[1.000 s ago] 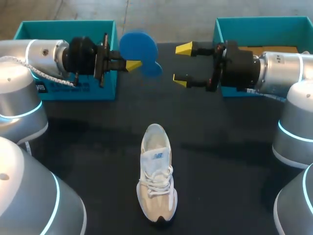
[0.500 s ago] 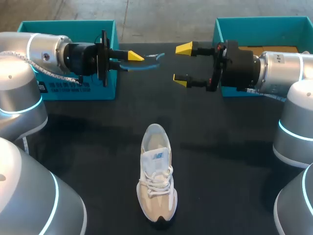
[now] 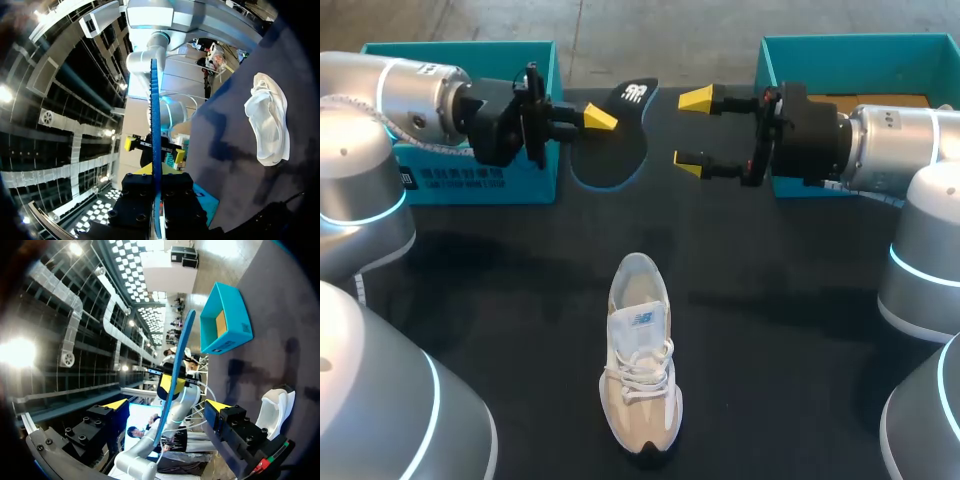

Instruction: Take the shoe out of the shoebox, open the shoe tongue, remove and reinsert the insole, then place the shoe into the shoebox

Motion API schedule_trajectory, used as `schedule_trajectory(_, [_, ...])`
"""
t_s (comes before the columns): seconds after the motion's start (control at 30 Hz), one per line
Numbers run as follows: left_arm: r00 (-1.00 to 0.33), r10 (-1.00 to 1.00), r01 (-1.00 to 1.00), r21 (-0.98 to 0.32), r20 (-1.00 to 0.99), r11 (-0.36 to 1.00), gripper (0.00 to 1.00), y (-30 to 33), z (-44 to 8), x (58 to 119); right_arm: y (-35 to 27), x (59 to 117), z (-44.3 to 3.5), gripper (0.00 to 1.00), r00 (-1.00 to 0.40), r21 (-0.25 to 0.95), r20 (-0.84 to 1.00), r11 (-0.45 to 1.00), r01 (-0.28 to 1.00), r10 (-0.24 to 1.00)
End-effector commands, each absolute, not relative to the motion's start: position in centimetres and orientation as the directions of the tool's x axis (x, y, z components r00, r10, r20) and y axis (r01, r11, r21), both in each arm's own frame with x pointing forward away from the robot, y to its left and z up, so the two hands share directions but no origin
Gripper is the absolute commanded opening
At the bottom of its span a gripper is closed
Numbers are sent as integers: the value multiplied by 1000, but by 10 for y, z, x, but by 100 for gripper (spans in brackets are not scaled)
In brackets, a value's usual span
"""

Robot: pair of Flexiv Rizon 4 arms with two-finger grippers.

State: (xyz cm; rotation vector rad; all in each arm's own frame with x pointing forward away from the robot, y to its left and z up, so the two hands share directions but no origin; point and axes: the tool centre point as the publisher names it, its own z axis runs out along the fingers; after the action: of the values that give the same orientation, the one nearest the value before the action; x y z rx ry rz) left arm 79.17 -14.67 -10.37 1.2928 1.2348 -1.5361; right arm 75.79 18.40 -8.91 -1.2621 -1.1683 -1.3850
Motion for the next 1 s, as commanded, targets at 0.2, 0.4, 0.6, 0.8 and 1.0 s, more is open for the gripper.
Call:
schedule_trajectory(0.2, [-120, 29, 965, -124, -992, -231, 0, -151, -106, 793, 186, 758, -89, 100, -74, 70, 997, -152, 986, -20])
schedule_trajectory(0.4, [-88, 31, 969, -93, -996, -227, 0, -152, -106, 794, 186, 758, -89, 100, -74, 70, 997, -152, 986, -20])
schedule_trajectory(0.6, [-44, 47, 973, -54, -998, -226, 0, -153, -106, 795, 186, 758, -89, 100, -74, 70, 997, -152, 986, -20])
schedule_trajectory(0.8, [-27, 47, 972, -37, -999, -230, 0, -154, -107, 796, 186, 758, -89, 100, -74, 70, 997, -152, 986, -20])
schedule_trajectory(1.0, [-27, 47, 972, -37, -999, -230, 0, -154, -107, 796, 186, 758, -89, 100, -74, 70, 997, -152, 986, -20])
